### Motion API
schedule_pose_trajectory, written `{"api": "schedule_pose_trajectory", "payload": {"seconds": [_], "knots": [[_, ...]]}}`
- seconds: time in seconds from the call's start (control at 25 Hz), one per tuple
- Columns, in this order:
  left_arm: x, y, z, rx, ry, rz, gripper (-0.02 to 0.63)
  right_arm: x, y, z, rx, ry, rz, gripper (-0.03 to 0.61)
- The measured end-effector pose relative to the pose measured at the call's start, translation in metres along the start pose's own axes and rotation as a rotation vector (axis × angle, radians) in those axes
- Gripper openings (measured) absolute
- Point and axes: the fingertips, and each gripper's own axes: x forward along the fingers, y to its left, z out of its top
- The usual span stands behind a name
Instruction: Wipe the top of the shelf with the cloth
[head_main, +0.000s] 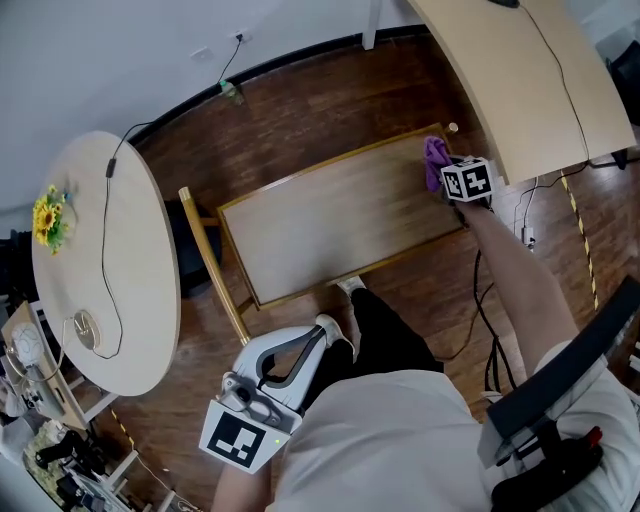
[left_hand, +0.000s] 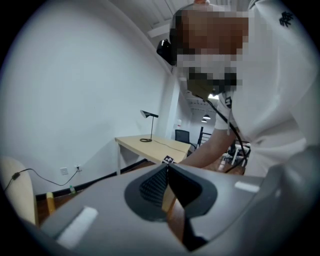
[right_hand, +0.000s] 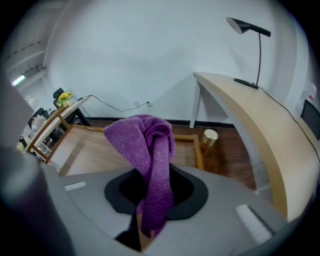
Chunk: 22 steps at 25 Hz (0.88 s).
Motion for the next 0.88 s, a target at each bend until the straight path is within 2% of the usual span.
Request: {"api": "schedule_pose_trajectory", "payload": {"seconds": [0.16, 0.48, 0.68, 0.88], "knots": [[-0.015, -0.002, -0.005, -0.003, -0.016, 0.022, 0.026, -0.007, 0.100, 0.021, -0.057, -0.071, 0.162, 0.078], [-0.067, -0.008, -0.020, -0.022, -0.022, 0.120, 0.026, 0.017, 0.330, 0.023, -0.168, -0.065, 0.473, 0.078], [-0.105, -0.009, -0.034, -0.046, -0.020, 0.190, 0.026, 0.041, 0.451, 0.016, -0.220, -0.024, 0.595, 0.078], [-0.139, -0.009, -0.054, -0.086, 0.008, 0.242, 0.025, 0.062, 0.523, -0.005, -0.247, 0.034, 0.648, 0.078]]}}
